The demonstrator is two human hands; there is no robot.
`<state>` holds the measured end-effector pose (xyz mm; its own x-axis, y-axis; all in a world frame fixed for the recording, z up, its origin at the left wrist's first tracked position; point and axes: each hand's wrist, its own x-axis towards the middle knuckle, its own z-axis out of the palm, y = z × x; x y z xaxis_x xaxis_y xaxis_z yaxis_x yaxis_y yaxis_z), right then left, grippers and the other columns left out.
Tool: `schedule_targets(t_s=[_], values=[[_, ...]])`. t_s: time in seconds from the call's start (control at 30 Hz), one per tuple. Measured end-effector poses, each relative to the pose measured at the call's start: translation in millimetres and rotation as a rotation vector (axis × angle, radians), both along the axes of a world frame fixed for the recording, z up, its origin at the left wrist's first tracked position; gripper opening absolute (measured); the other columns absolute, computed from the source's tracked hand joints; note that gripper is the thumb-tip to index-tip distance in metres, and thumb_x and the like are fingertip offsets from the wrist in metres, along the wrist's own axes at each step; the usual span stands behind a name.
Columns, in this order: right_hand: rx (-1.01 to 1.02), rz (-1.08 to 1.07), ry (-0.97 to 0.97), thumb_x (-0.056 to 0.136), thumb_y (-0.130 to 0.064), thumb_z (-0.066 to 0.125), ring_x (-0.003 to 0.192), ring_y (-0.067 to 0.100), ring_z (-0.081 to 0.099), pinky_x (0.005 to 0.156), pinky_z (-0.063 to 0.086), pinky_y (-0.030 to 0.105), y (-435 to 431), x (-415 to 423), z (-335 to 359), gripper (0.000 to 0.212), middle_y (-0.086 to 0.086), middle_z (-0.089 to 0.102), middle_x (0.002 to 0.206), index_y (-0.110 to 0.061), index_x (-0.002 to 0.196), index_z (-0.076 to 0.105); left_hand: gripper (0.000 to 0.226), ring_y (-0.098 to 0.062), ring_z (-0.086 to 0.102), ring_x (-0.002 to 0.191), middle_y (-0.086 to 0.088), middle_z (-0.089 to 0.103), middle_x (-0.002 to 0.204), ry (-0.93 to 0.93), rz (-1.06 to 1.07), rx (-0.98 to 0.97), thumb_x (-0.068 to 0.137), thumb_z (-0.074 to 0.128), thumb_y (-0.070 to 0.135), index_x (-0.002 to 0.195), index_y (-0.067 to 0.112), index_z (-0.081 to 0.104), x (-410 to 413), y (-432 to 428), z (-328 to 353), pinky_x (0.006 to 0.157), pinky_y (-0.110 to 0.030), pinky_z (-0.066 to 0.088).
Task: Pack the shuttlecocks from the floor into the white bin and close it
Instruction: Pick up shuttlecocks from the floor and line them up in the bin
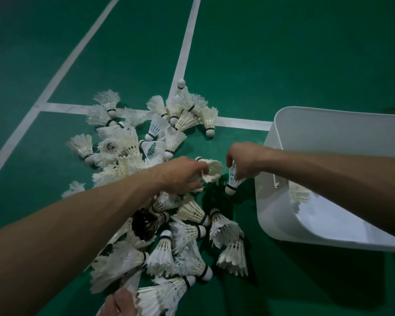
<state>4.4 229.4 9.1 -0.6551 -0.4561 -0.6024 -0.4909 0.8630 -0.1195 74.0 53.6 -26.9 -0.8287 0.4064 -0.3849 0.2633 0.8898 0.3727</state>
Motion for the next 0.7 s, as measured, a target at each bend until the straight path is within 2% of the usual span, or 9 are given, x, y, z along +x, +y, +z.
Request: schedule_targets(t_s=[0.07,0.13,0.27,0.37,0.43,0.53,0.7], values=[[-0.066,-0.038,0.041,0.082,-0.011,0.071,0.1,0.026,0.064,0.082,0.052,0.031,1.6,0.6,4.4,0.036,0.01,0.067,0.116,-0.009,0.117,0.065,0.033,-0.016,0.058,0.094,-0.001,0.062,0.117,0.028,0.049,-0.017,0.091,0.056,0.037,0.122,0.025,0.049,0.6,-3.2,0.8,0.084,-0.034,0.049],[-0.106,-0.056,0.057,0.083,-0.009,0.07,0.103,0.026,0.062,0.082,0.05,0.03,3.0,2.7,5.9,0.036,0.01,0.066,0.118,-0.009,0.119,0.065,0.04,-0.018,0.059,0.1,-0.002,0.061,0.123,0.0,0.063,-0.049,0.091,0.058,0.036,0.127,0.022,0.047,0.7,-3.7,2.2,0.09,-0.035,0.048],[-0.158,-0.07,0.074,0.084,-0.005,0.067,0.101,0.026,0.063,0.083,0.051,0.031,2.5,7.5,7.0,0.034,0.01,0.067,0.116,-0.009,0.118,0.065,0.057,-0.019,0.057,0.109,-0.002,0.056,0.133,-0.054,0.079,-0.124,0.088,0.063,0.036,0.137,0.019,0.041,-0.4,-0.3,1.6,0.094,-0.034,0.043],[-0.206,-0.084,0.113,0.083,-0.002,0.064,0.099,0.025,0.063,0.082,0.053,0.032,2.1,8.2,9.3,0.032,0.01,0.068,0.113,-0.009,0.114,0.067,0.059,-0.021,0.056,0.111,-0.003,0.056,0.133,-0.027,0.087,-0.148,0.086,0.065,0.036,0.137,0.018,0.042,-3.2,4.3,0.1,0.095,-0.035,0.044],[-0.242,-0.093,0.139,0.083,0.0,0.062,0.1,0.025,0.063,0.083,0.053,0.032,2.6,7.8,12.7,0.033,0.01,0.068,0.113,-0.01,0.114,0.068,0.053,-0.018,0.057,0.106,-0.002,0.058,0.129,0.0,0.14,-0.076,0.085,0.067,0.034,0.132,0.017,0.047,-6.0,5.9,3.2,0.096,-0.033,0.043],[-0.333,-0.121,0.17,0.081,0.001,0.063,0.098,0.022,0.064,0.085,0.053,0.031,2.5,5.0,22.8,0.035,0.008,0.069,0.113,-0.014,0.112,0.068,0.046,-0.01,0.056,0.095,0.002,0.062,0.121,0.054,0.314,0.14,0.082,0.071,0.03,0.123,0.019,0.054,-10.5,3.0,15.6,0.094,-0.028,0.044],[-0.503,-0.226,0.21,0.08,-0.002,0.069,0.088,0.016,0.062,0.08,0.051,0.027,4.0,-4.1,54.6,0.031,0.004,0.068,0.109,-0.015,0.108,0.07,0.04,-0.007,0.057,0.09,0.008,0.062,0.104,0.169,0.48,0.321,0.075,0.076,0.03,0.109,0.019,0.059,-12.8,-4.4,41.2,0.083,-0.022,0.044]])
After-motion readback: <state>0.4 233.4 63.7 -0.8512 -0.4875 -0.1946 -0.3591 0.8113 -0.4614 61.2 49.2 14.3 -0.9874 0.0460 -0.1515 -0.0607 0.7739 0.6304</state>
